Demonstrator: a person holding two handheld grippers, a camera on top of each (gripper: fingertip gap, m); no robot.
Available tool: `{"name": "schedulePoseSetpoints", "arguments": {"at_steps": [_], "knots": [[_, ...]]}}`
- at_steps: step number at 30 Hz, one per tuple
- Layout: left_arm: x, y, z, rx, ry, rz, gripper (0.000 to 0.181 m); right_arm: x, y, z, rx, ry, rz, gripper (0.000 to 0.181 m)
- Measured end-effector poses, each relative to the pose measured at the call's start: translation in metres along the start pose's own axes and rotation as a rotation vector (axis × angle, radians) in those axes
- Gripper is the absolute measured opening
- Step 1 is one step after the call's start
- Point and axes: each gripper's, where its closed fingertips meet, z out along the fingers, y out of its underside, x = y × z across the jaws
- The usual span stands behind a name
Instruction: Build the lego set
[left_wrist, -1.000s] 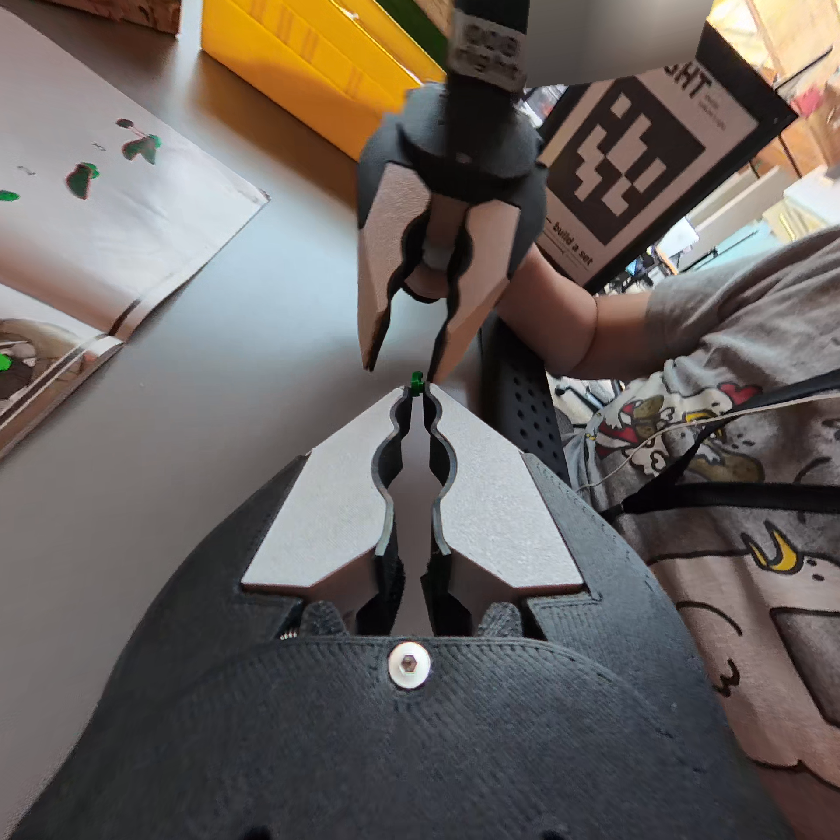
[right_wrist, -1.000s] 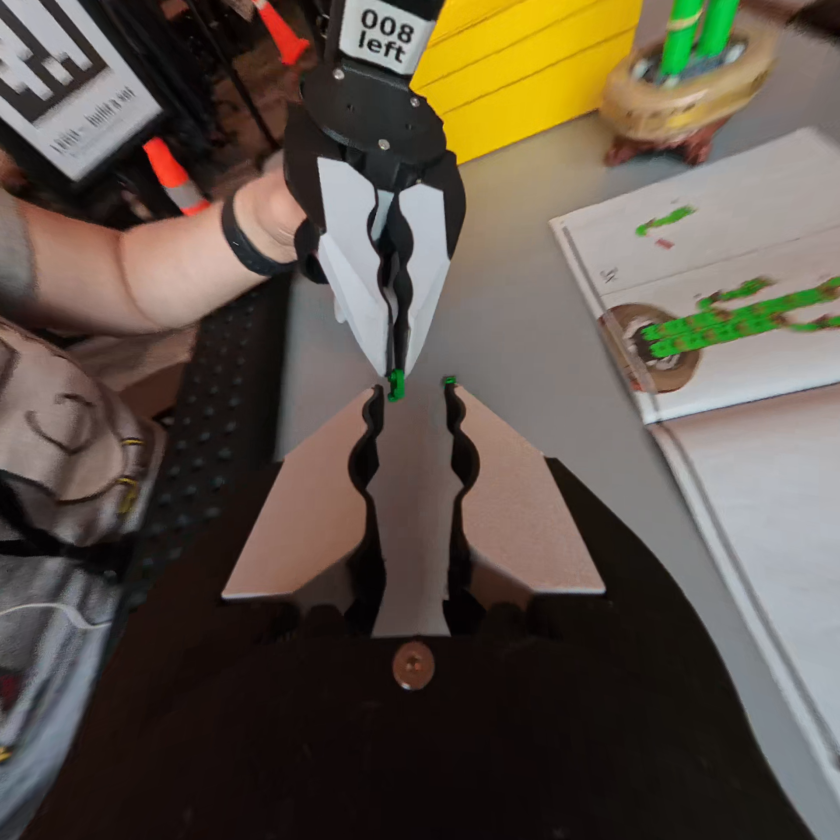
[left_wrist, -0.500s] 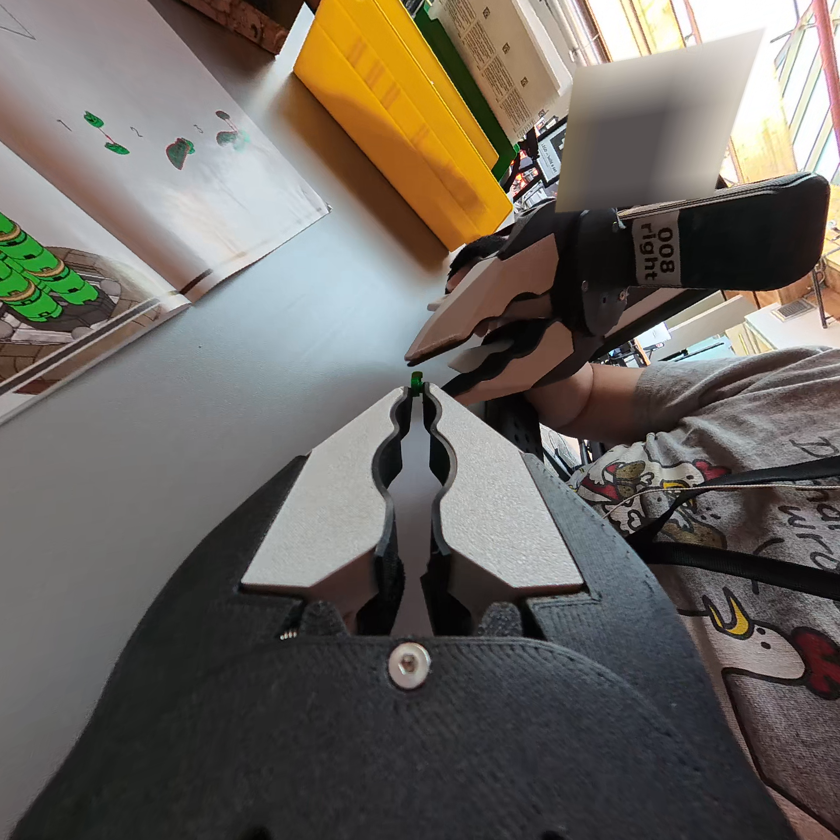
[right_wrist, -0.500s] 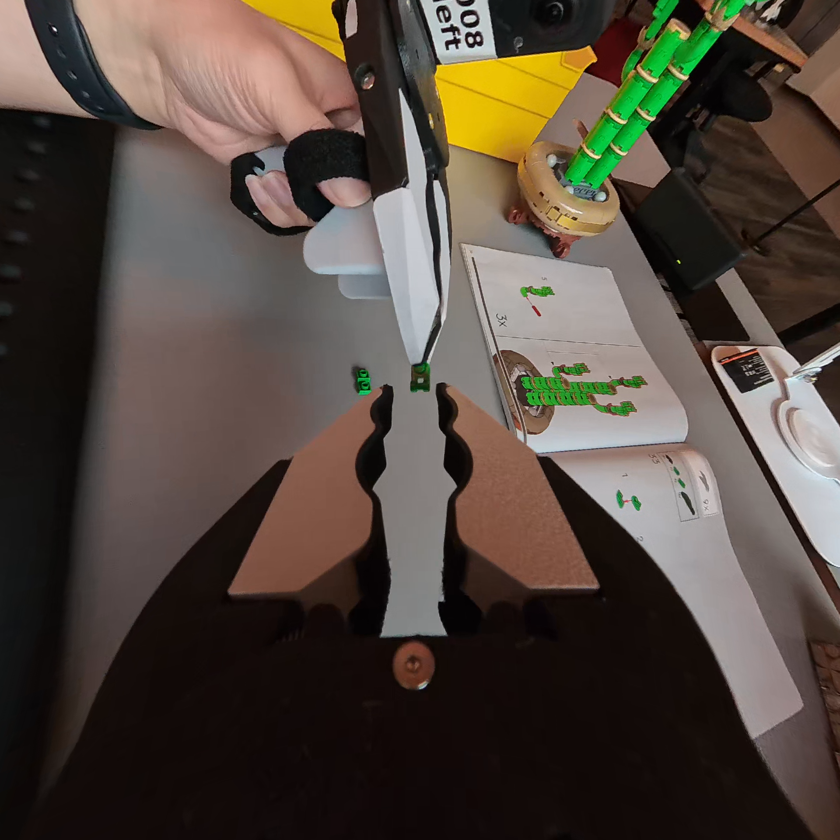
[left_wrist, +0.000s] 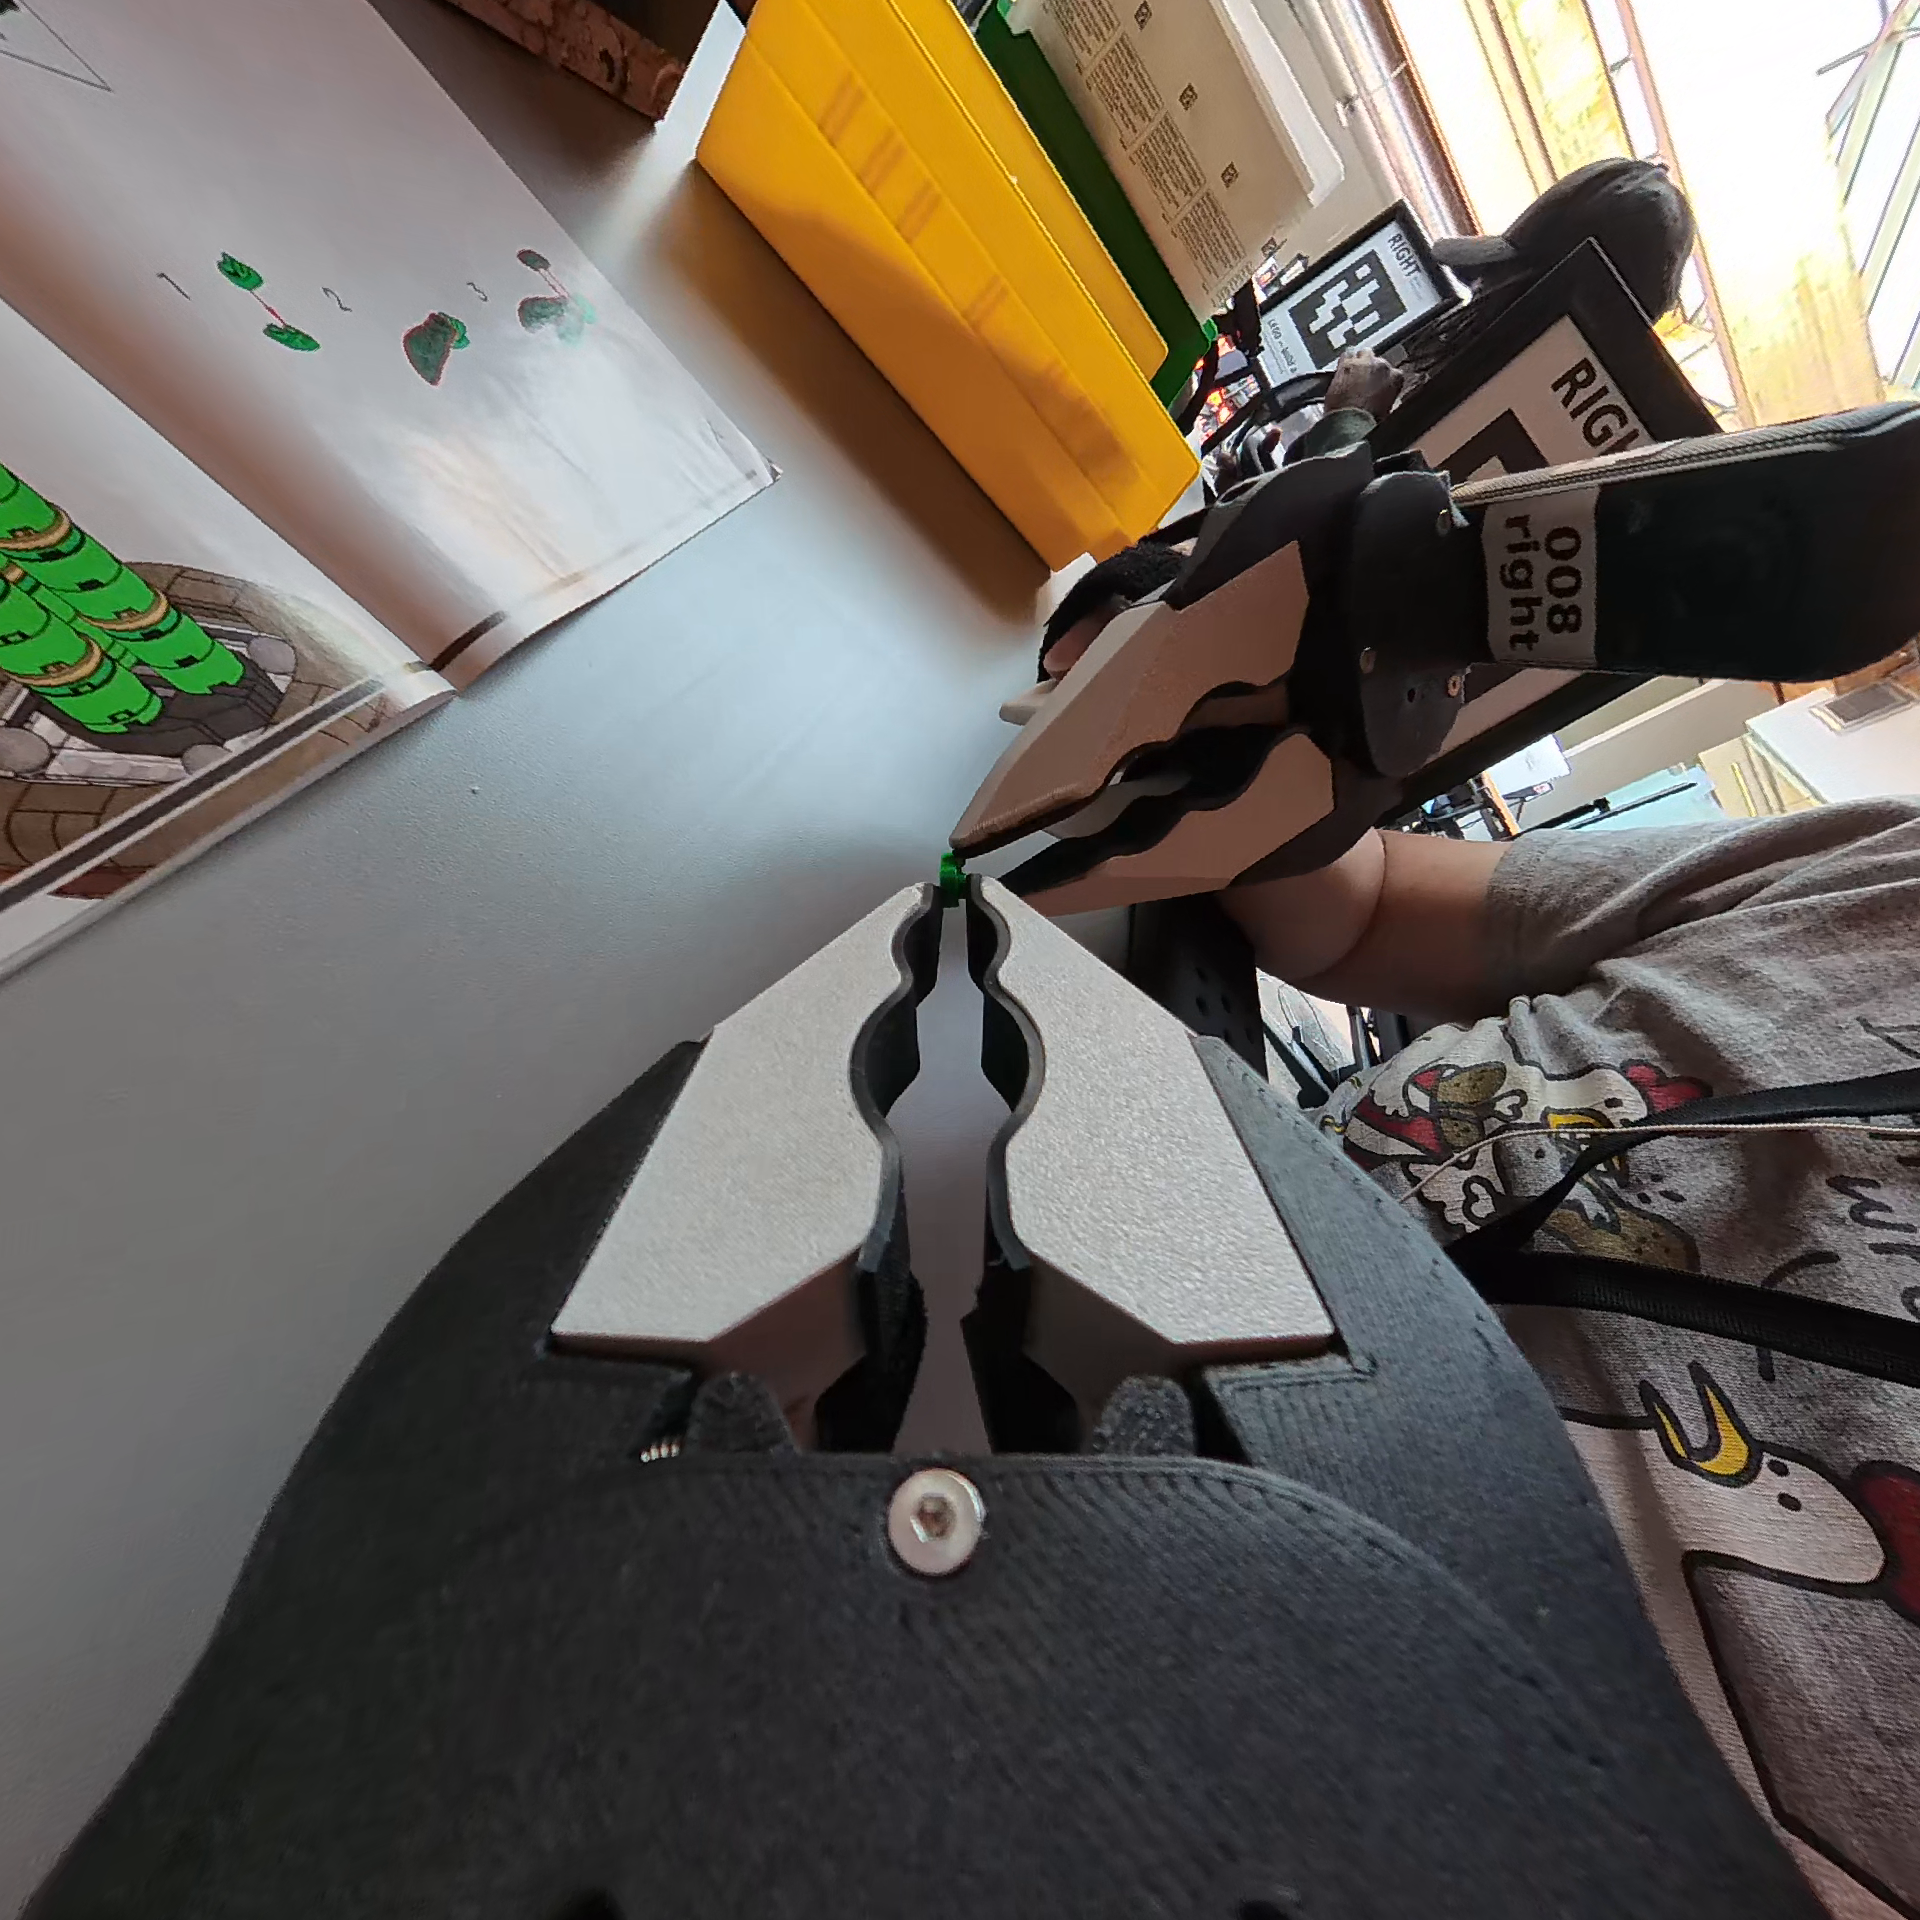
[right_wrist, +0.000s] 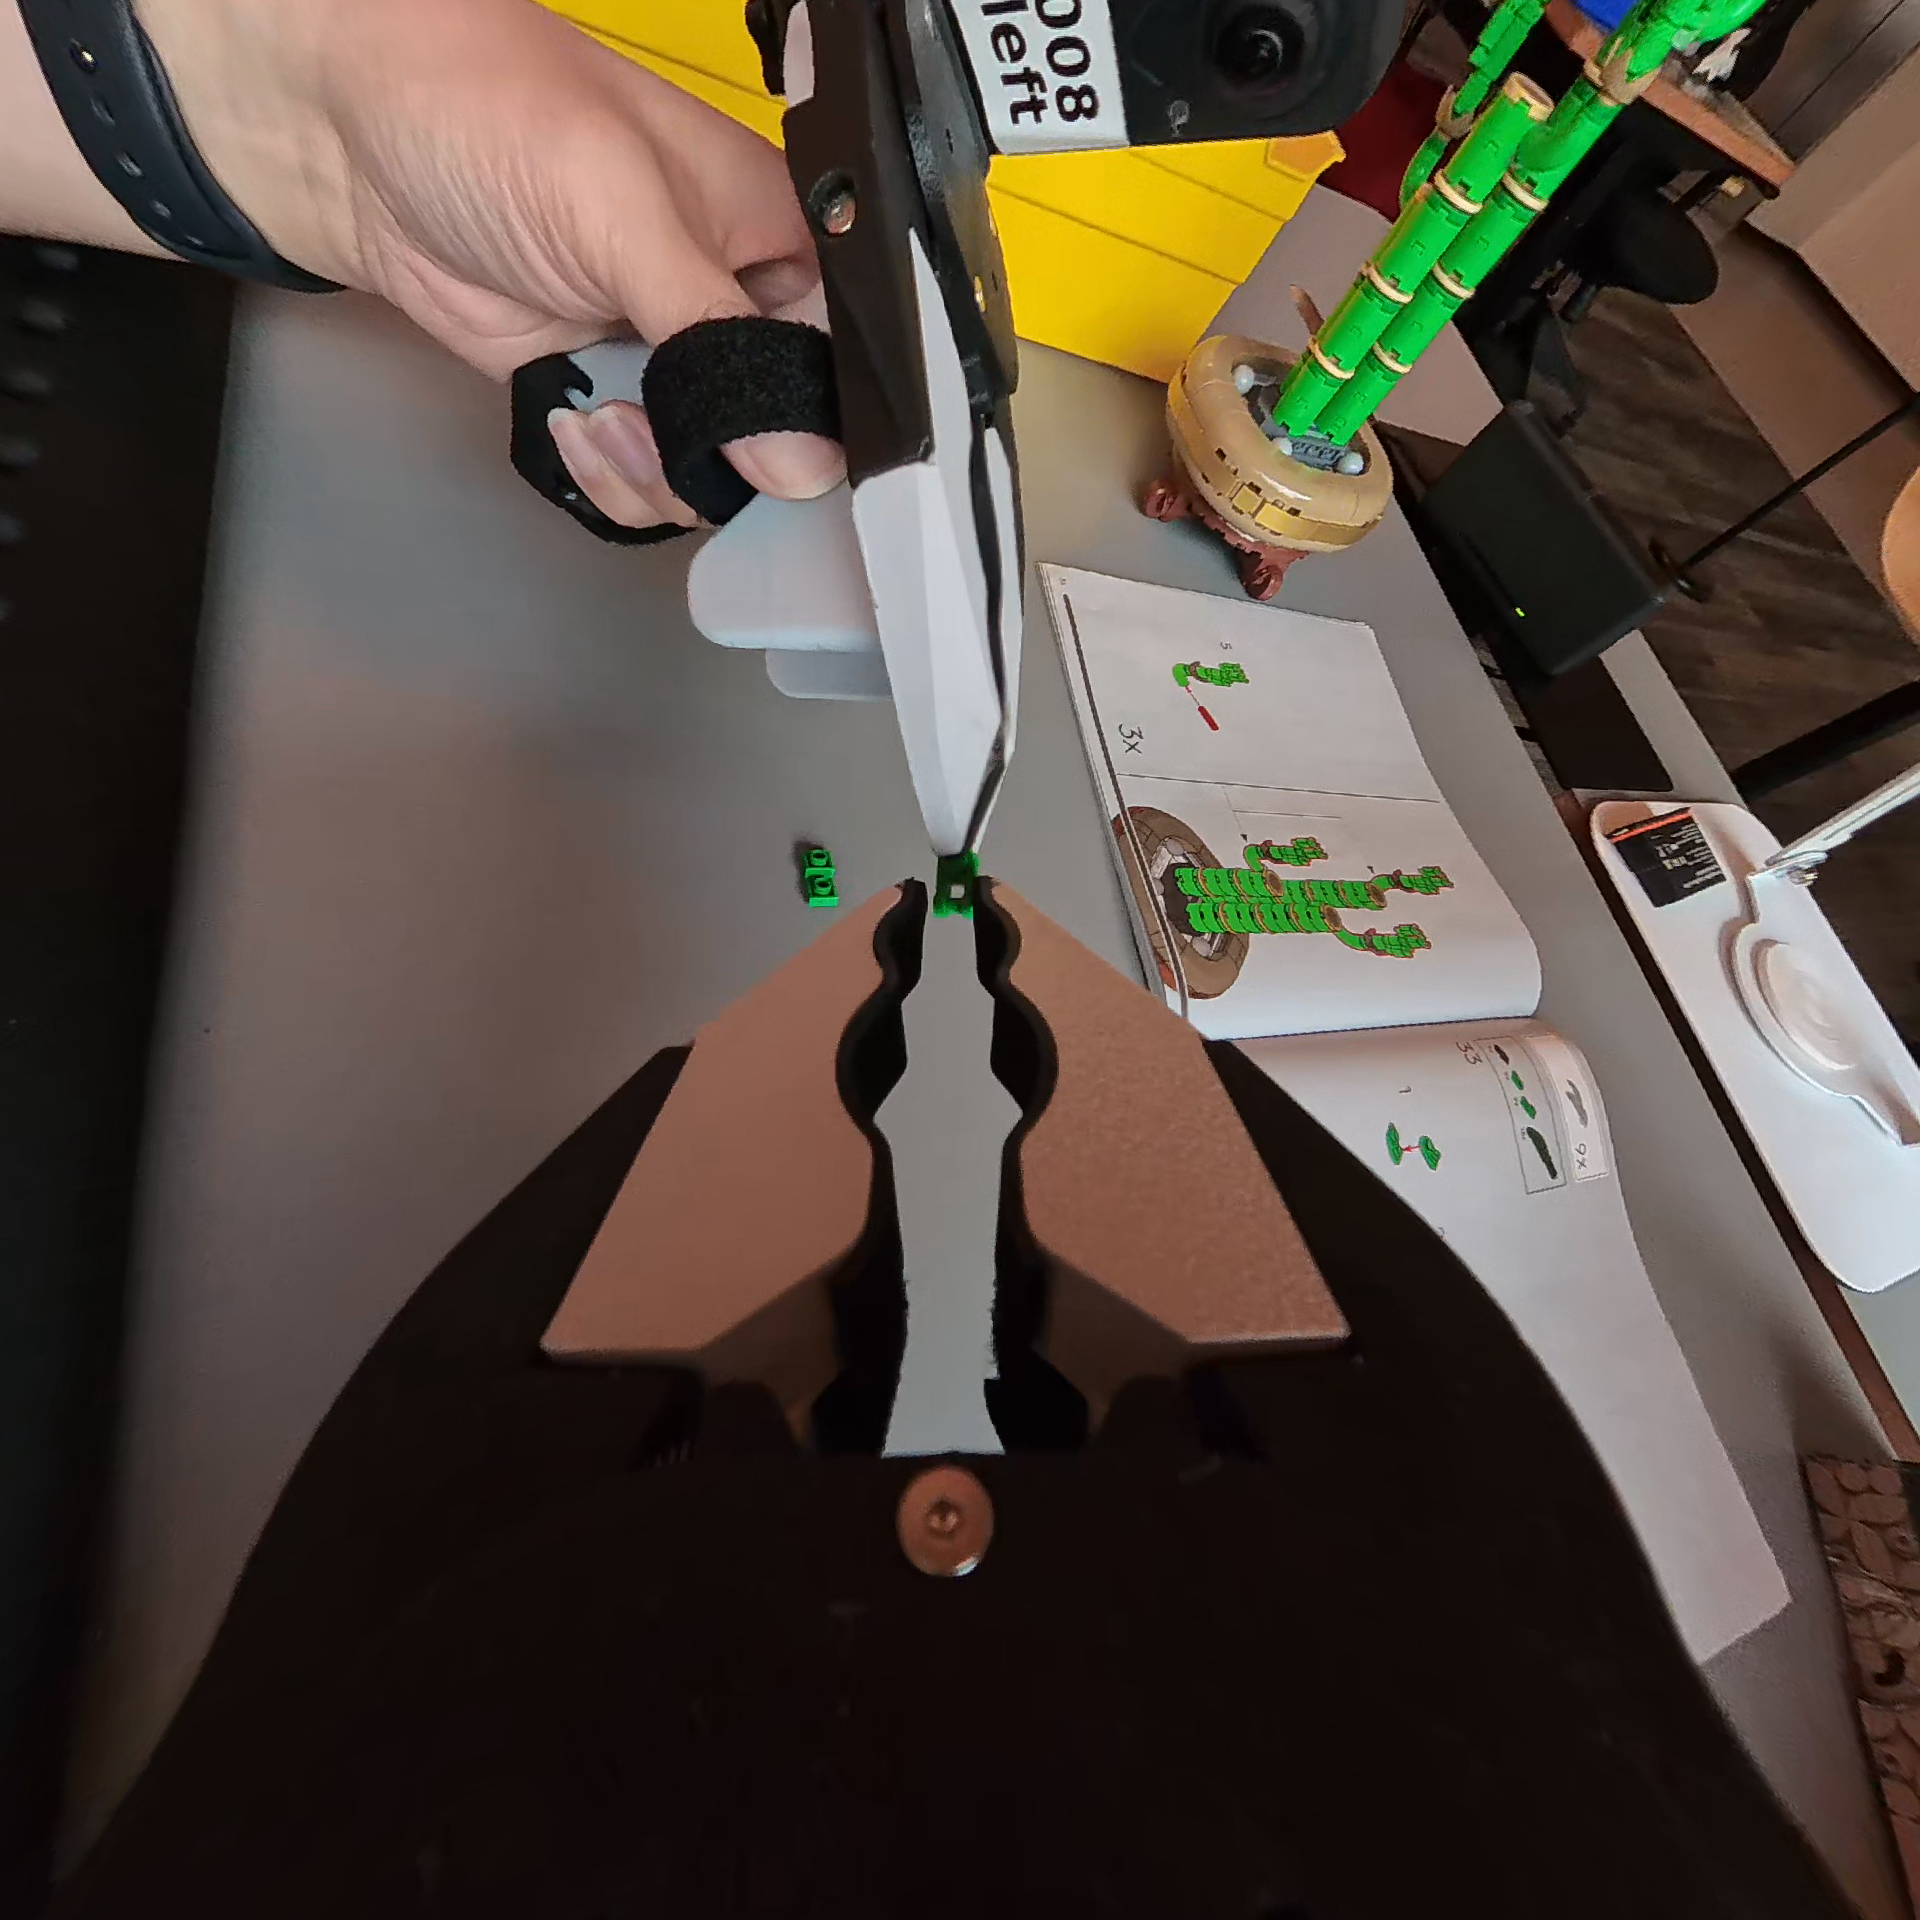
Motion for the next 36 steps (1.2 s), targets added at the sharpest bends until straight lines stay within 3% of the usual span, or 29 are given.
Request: {"name": "schedulePoseSetpoints", "arguments": {"at_steps": [25, 36], "knots": [[-0.006, 0.002, 0.002, -0.013, -0.045, 0.016, 0.003, 0.002, 0.002, 0.006, -0.032, 0.048, -0.024, 0.005], [0.007, -0.005, 0.000, 0.040, 0.097, -0.071, 0.000, 0.000, 0.004, 0.007, -0.029, 0.040, -0.023, 0.002]]}}
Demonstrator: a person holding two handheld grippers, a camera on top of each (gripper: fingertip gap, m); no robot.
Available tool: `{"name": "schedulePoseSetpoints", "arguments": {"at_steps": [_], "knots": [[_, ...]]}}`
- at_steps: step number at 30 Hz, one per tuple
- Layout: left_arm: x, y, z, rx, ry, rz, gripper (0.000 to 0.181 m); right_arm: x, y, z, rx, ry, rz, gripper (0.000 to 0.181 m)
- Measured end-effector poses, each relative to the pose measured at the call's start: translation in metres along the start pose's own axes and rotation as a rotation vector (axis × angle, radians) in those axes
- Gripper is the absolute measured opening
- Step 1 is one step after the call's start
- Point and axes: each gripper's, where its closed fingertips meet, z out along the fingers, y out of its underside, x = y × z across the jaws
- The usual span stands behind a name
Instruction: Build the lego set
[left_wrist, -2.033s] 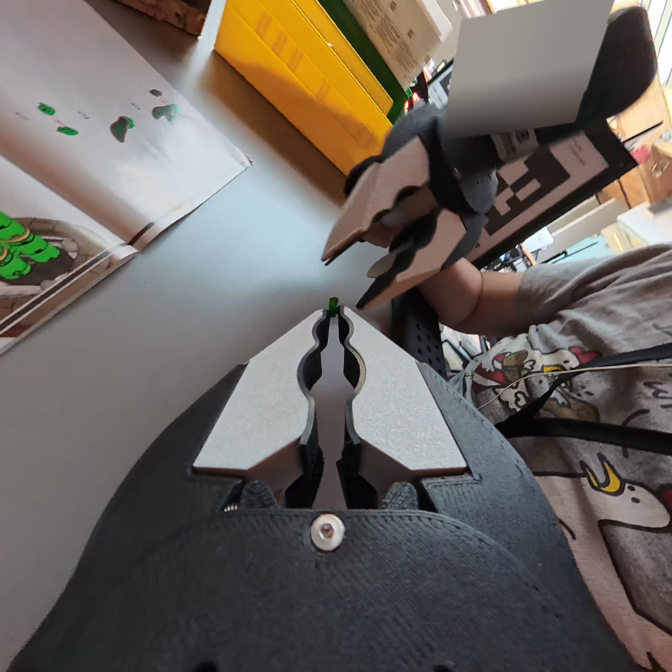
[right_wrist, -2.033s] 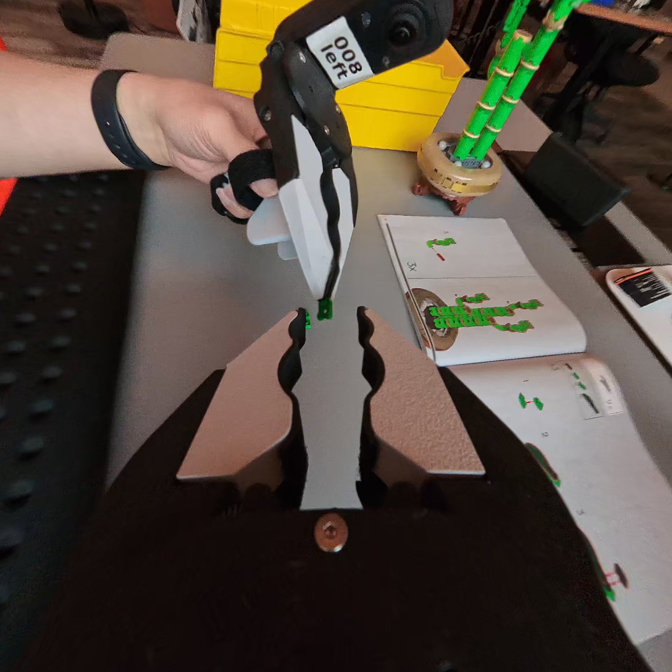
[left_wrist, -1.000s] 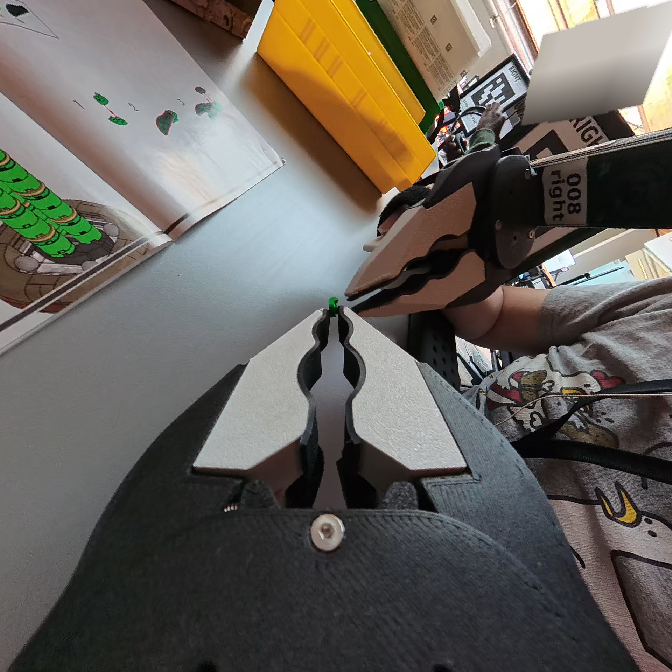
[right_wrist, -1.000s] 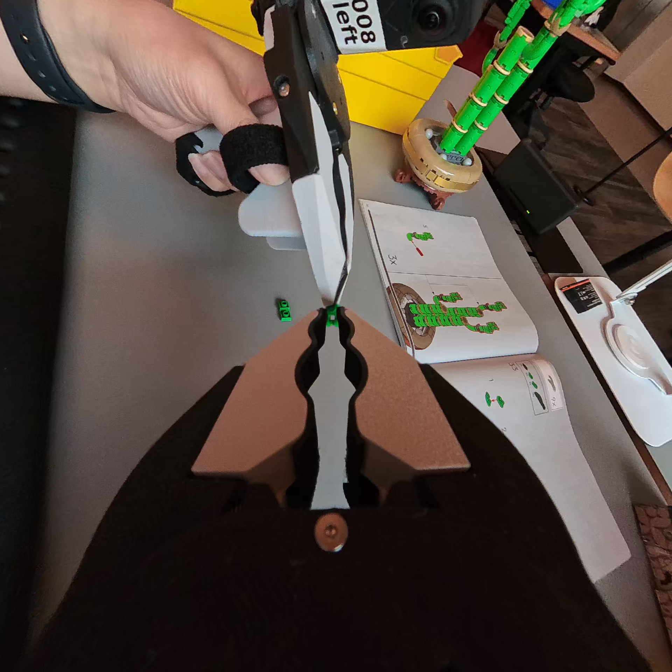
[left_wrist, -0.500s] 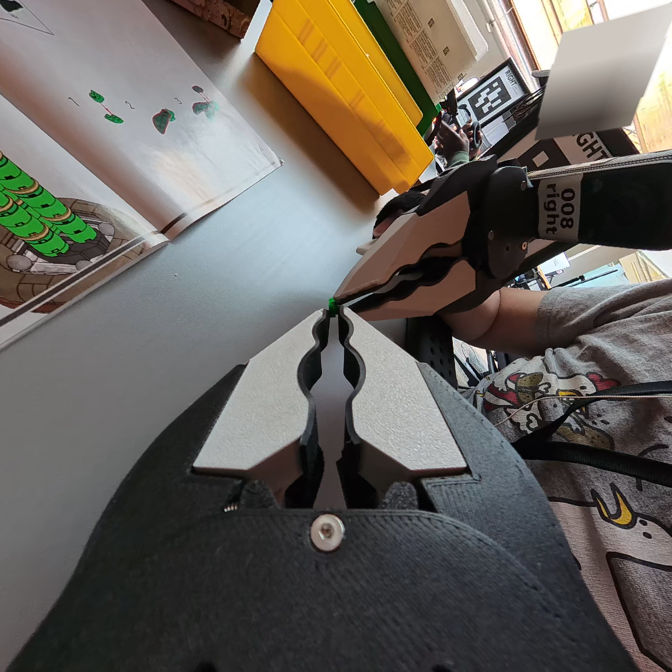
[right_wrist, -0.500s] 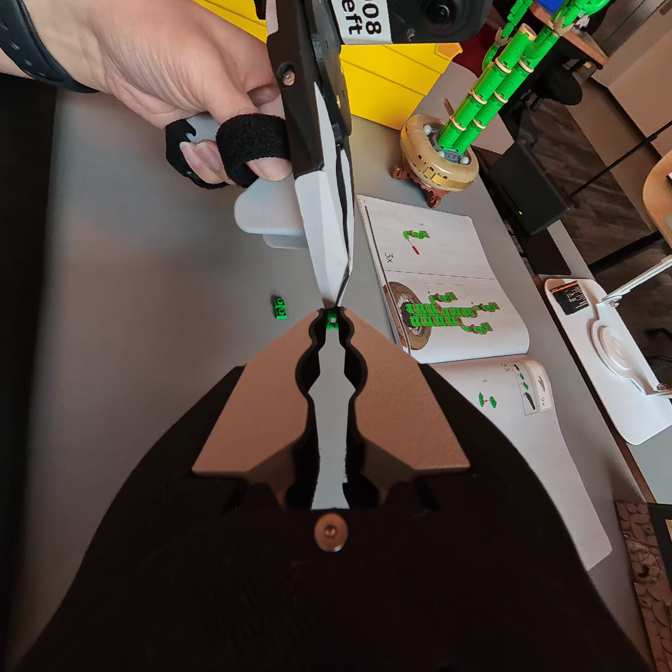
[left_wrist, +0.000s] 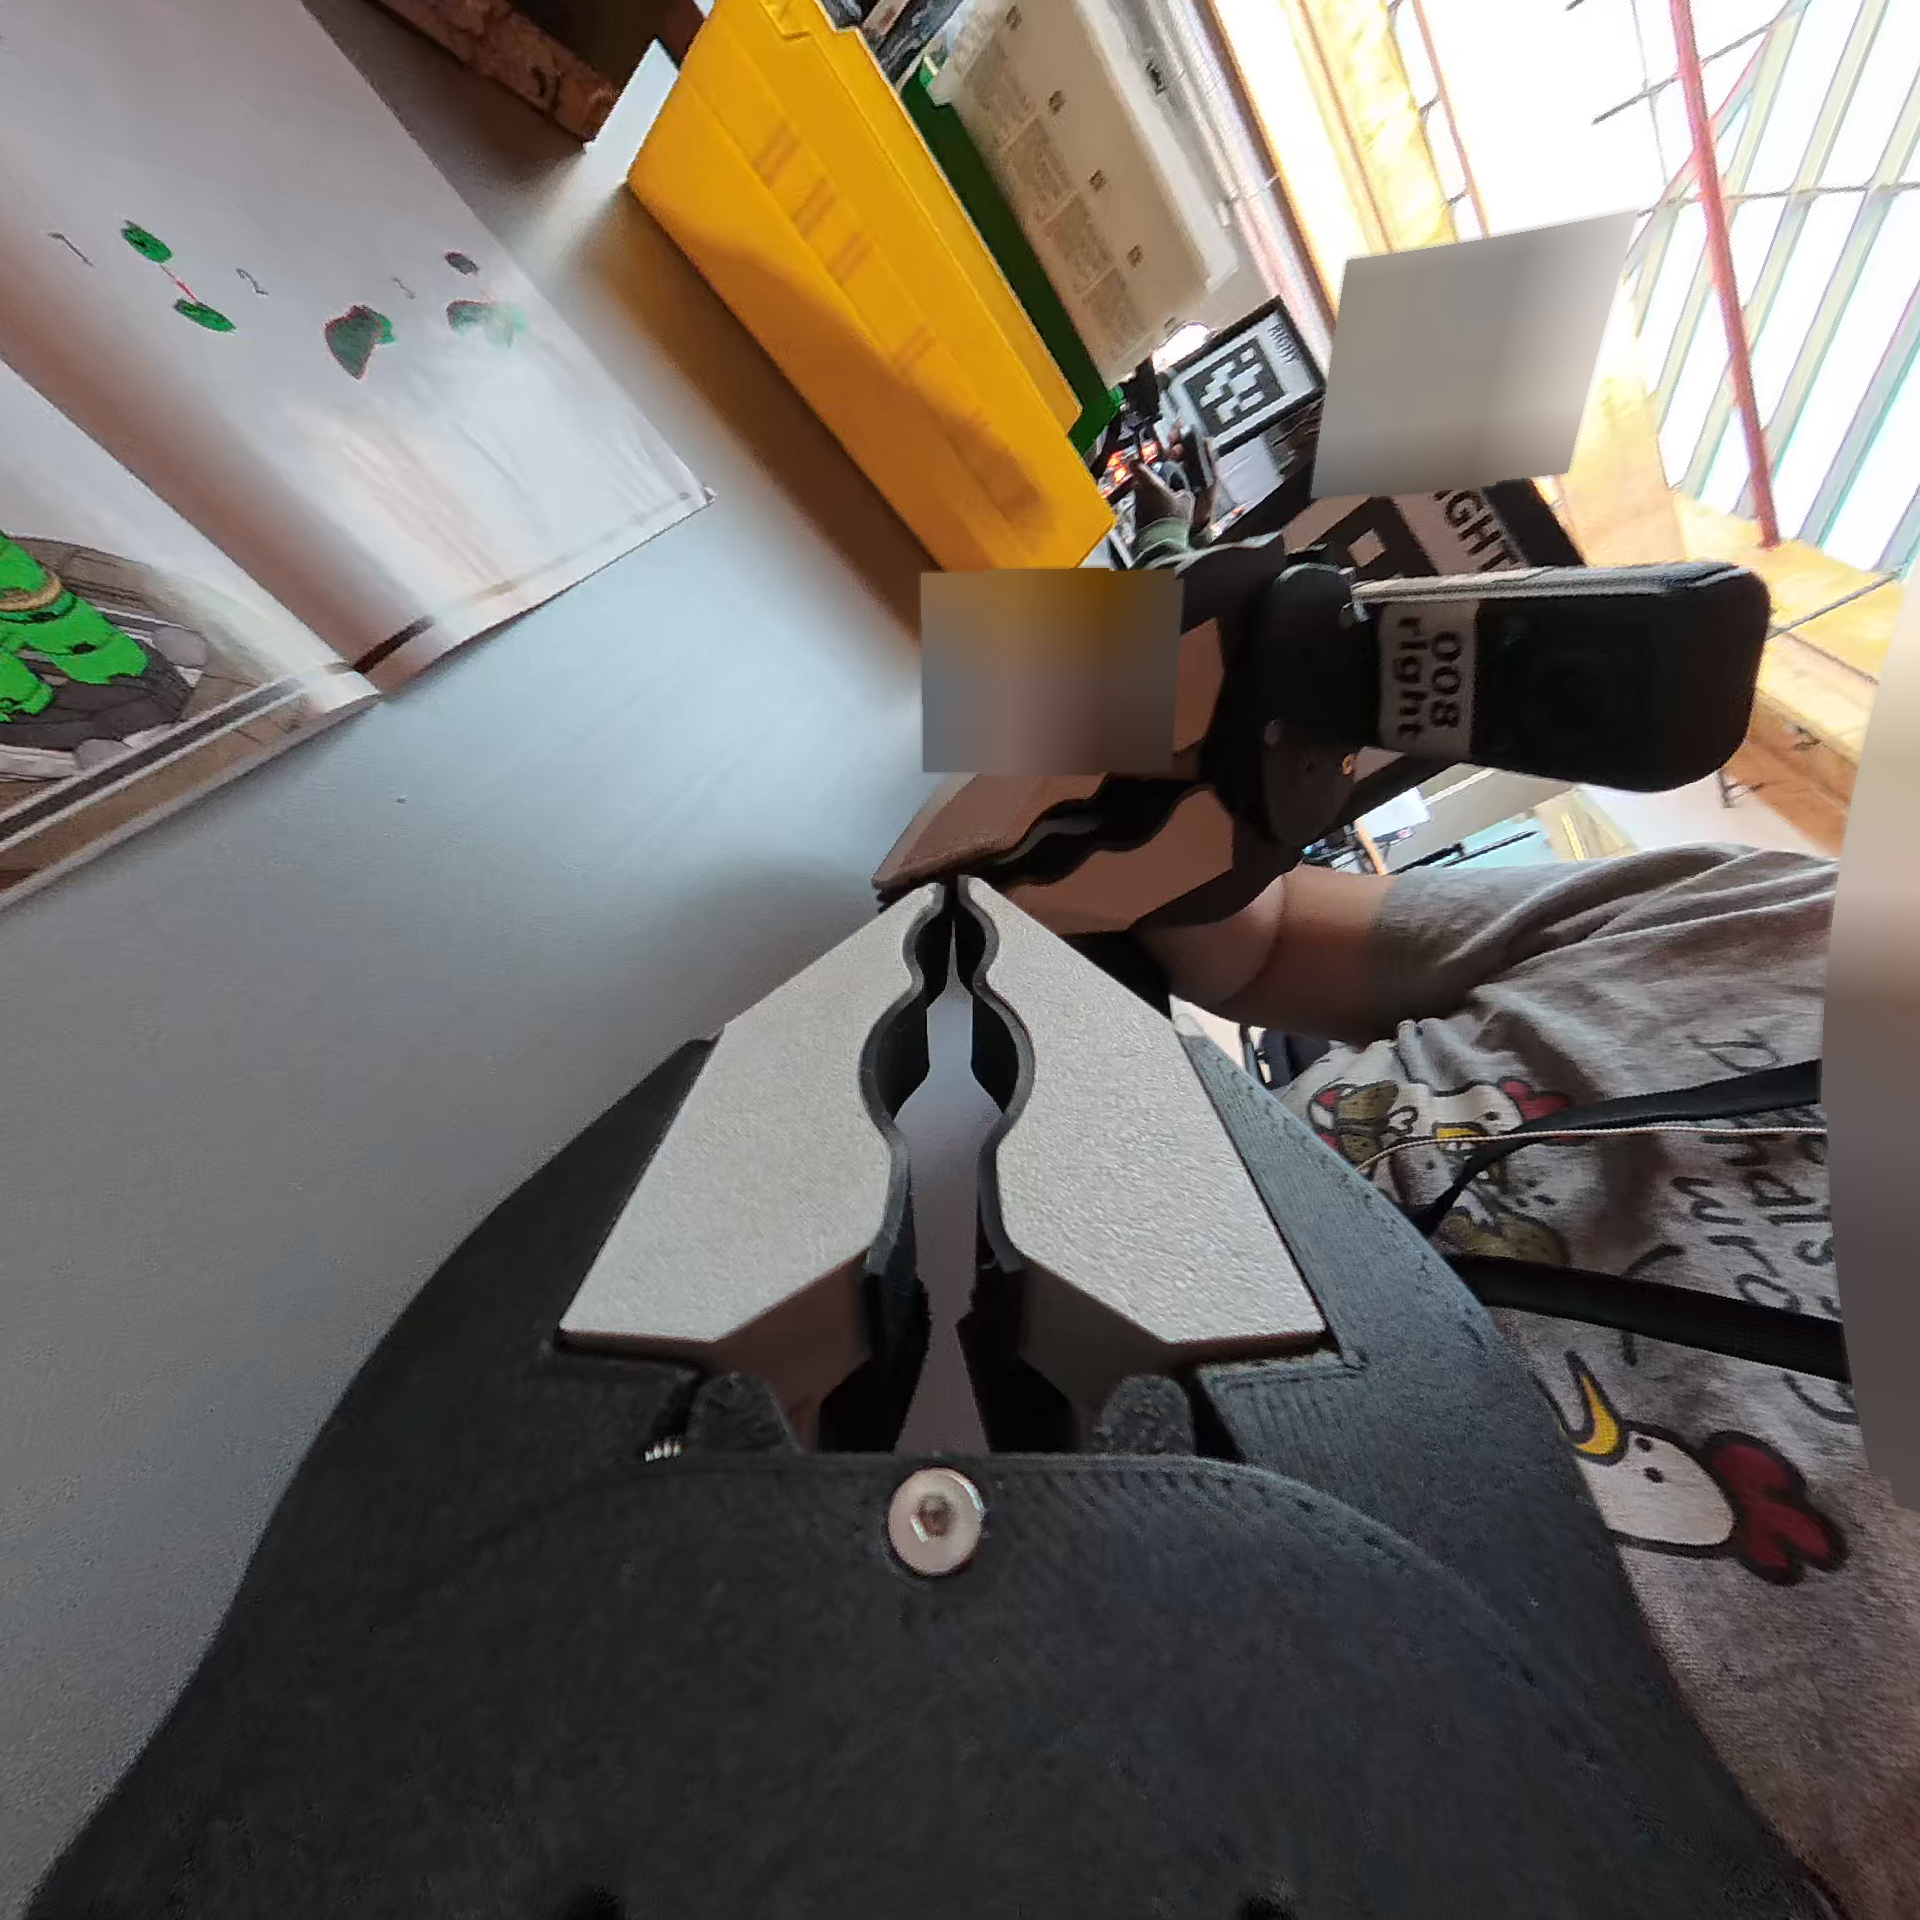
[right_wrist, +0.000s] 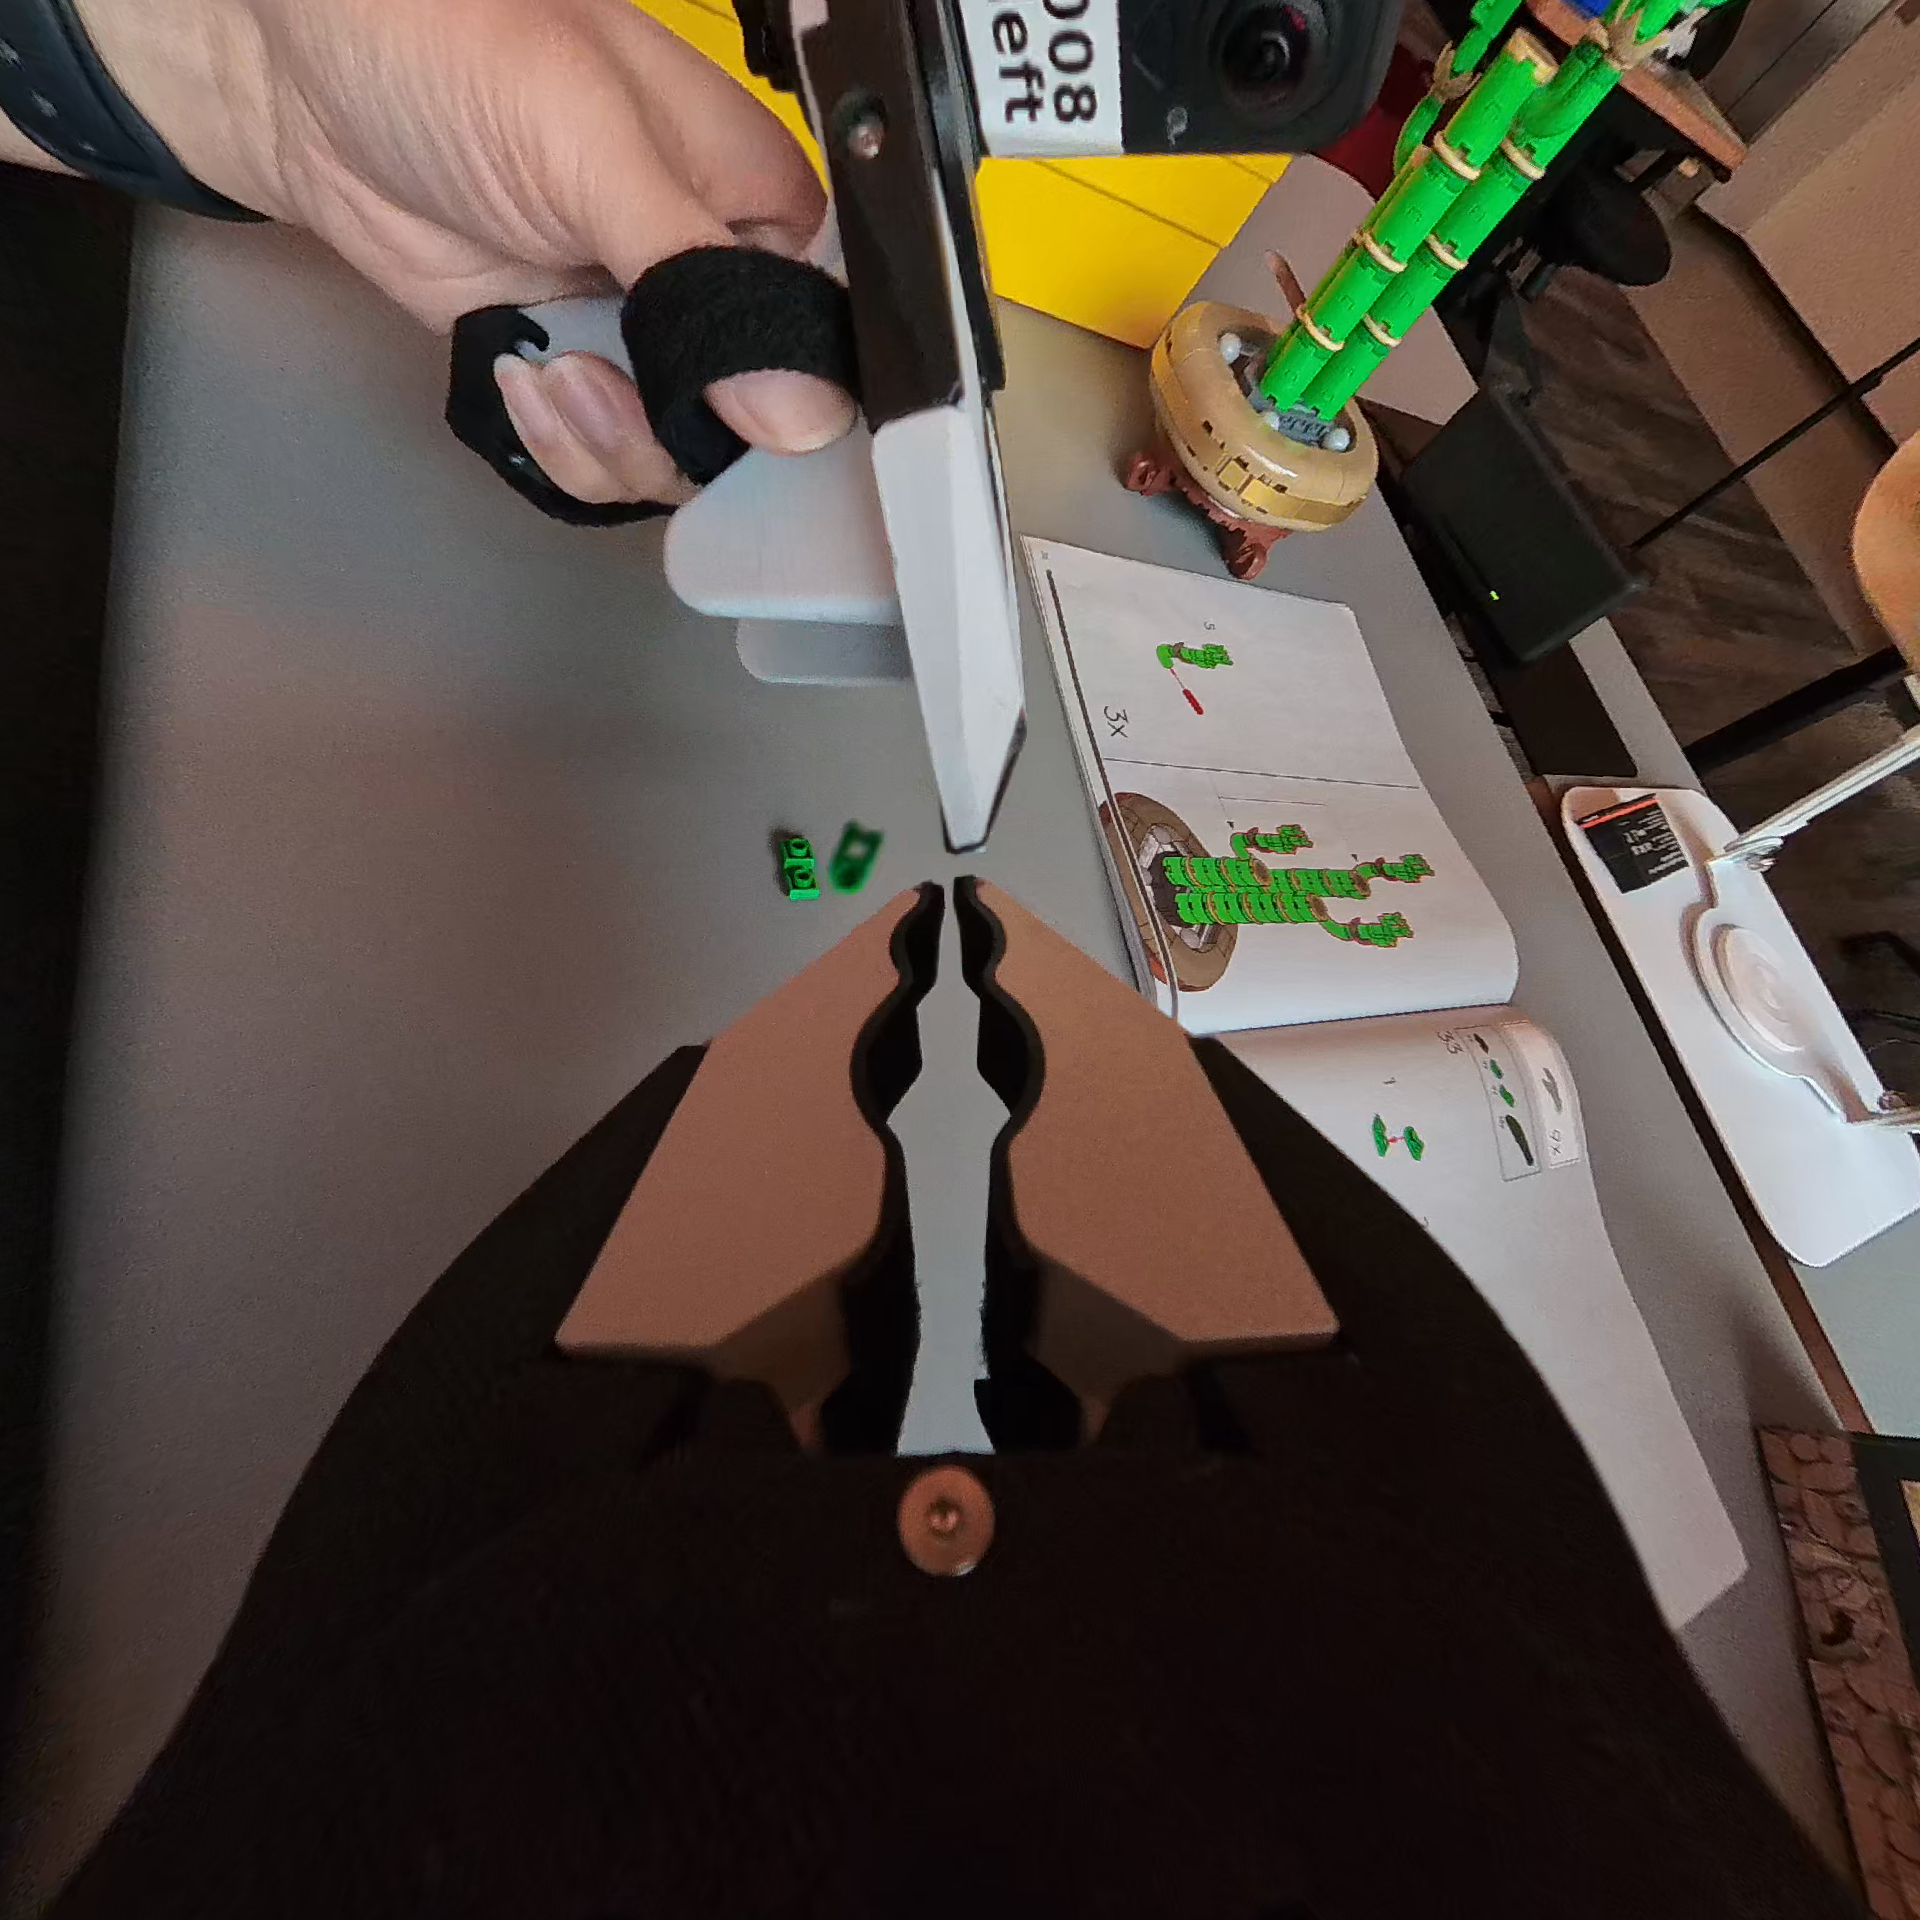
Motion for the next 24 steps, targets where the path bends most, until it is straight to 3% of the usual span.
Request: {"name": "schedulePoseSetpoints", "arguments": {"at_steps": [7, 11, 14, 20, 24], "knots": [[-0.009, 0.002, -0.008, -0.032, -0.071, 0.037, 0.001, 0.000, 0.007, 0.002, -0.021, -0.022, 0.020, 0.000], [-0.015, -0.006, -0.032, -0.028, -0.174, 0.131, 0.006, -0.021, 0.005, 0.003, 0.025, -0.187, 0.082, 0.003], [-0.017, -0.018, -0.048, 0.030, -0.202, 0.147, 0.006, -0.046, 0.002, 0.011, 0.030, -0.333, 0.145, 0.020], [-0.022, -0.023, -0.059, 0.047, -0.243, 0.163, 0.004, -0.086, -0.032, 0.035, 0.095, -0.498, 0.261, 0.022], [-0.026, -0.028, -0.068, 0.067, -0.309, 0.213, 0.003, -0.101, -0.052, 0.054, 0.108, -0.508, 0.303, 0.022]]}}
